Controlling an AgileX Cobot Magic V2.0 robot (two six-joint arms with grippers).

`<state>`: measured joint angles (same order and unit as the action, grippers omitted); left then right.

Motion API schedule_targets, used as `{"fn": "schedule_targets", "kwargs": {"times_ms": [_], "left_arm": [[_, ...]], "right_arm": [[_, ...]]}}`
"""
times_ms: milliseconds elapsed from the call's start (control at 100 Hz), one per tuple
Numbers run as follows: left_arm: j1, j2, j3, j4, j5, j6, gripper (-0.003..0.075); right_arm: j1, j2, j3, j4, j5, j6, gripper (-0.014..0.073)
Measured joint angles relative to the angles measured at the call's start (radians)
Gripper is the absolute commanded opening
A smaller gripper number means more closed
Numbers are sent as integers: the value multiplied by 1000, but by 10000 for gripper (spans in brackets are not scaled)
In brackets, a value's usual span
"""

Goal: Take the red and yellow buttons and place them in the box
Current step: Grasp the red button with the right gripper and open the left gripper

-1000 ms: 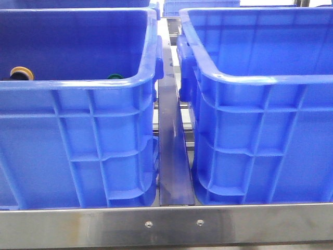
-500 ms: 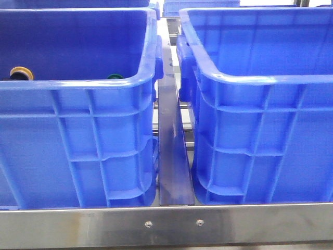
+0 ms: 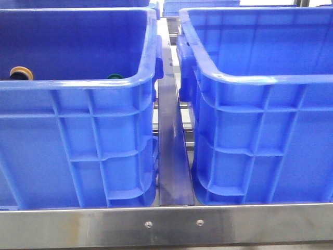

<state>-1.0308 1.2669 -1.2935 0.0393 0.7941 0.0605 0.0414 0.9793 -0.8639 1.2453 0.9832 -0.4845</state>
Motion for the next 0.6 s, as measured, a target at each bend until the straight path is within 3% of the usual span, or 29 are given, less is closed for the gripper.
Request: {"fn": "schedule_targets", "kwargs": {"times_ms": [370, 440, 600], "left_arm": [[0, 0, 0, 0, 0, 0, -20], [0, 0, 0, 0, 0, 0, -20], [0, 0, 0, 0, 0, 0, -20]], "right_arm": [[175, 148, 0, 112, -41, -117, 554], [185, 158, 0, 136, -43, -136, 505], [188, 160, 0, 146, -45, -148, 290]]}}
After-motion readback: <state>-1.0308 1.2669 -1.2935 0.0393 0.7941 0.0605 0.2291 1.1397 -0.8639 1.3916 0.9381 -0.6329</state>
